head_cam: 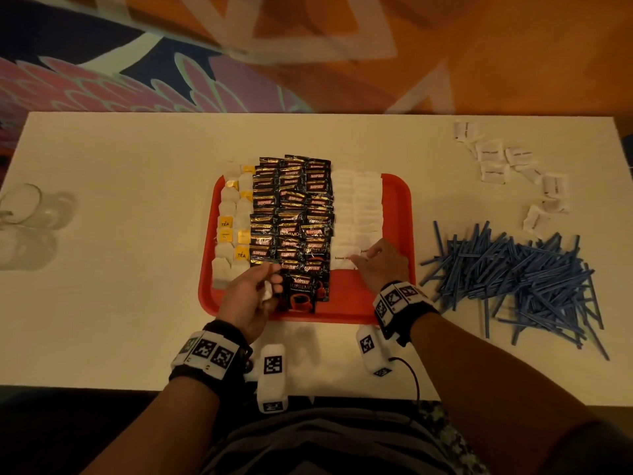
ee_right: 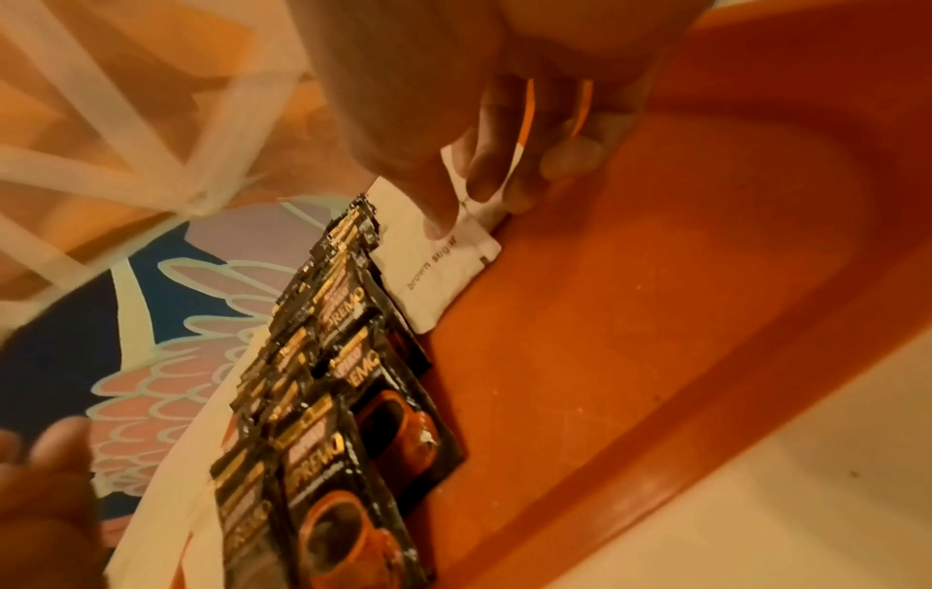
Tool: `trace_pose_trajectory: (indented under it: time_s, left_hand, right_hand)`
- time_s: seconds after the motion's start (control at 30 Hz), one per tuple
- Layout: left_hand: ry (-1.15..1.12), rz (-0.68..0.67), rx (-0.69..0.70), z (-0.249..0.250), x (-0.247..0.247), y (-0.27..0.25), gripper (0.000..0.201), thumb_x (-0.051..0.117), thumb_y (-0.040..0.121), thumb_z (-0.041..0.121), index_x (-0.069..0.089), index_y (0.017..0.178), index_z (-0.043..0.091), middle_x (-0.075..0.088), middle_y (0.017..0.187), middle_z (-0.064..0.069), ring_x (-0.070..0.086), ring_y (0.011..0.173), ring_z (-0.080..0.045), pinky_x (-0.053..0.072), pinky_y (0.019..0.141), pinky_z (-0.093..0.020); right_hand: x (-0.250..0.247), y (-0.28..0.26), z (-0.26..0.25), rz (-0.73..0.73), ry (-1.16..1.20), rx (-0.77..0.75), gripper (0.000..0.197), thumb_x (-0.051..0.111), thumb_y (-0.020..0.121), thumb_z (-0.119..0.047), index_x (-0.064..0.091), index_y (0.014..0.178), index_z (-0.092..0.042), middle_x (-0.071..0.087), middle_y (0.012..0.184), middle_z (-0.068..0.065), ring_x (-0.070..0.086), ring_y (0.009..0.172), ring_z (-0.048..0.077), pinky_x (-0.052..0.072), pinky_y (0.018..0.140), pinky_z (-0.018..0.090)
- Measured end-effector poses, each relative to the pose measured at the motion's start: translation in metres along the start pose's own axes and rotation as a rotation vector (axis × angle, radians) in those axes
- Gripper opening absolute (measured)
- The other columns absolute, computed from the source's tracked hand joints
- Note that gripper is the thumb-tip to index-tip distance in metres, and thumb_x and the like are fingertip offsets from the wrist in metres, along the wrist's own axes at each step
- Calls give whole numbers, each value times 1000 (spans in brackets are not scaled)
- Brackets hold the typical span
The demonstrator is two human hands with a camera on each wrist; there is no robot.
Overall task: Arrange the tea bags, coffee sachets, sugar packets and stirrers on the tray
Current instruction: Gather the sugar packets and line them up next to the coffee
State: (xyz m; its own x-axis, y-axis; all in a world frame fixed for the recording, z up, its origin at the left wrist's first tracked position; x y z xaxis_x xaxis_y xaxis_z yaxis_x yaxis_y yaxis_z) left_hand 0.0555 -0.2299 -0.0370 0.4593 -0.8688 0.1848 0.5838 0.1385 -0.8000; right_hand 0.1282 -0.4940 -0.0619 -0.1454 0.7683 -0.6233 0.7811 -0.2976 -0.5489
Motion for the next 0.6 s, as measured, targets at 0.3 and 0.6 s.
trace_pose_trajectory:
  time_s: [0.3, 0.6]
  left_hand:
    - [-65, -150, 62, 22, 56, -15, 36, 35, 93, -15, 64, 106, 1, 66, 104, -15, 67, 91, -24, 58, 64, -24]
    - [169, -318, 252, 40, 94, -44, 30, 51, 96, -9, 63, 114, 13, 73, 103, -3, 70, 92, -17, 54, 69, -25]
  right_hand:
    - [0, -49, -74, -233, 105, -344, 21, 73, 82, -42, 64, 77, -23, 67, 78, -9, 65, 79, 8, 50, 71, 25]
    - [-20, -78, -88, -239, 300, -297, 8, 76, 75, -29, 70, 71, -31, 74, 79, -3, 71, 78, 17, 57, 76, 40]
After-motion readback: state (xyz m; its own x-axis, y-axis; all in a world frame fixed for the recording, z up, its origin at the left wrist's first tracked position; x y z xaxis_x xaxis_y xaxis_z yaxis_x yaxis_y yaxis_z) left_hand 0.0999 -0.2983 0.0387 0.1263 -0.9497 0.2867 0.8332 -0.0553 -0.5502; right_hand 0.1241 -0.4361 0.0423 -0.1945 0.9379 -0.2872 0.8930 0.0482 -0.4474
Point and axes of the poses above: each hand's wrist, its own y-axis towards the middle knuckle, its own x-axis out of the palm, z = x × y, the point moved 9 cm from there along y, towards the middle knuckle
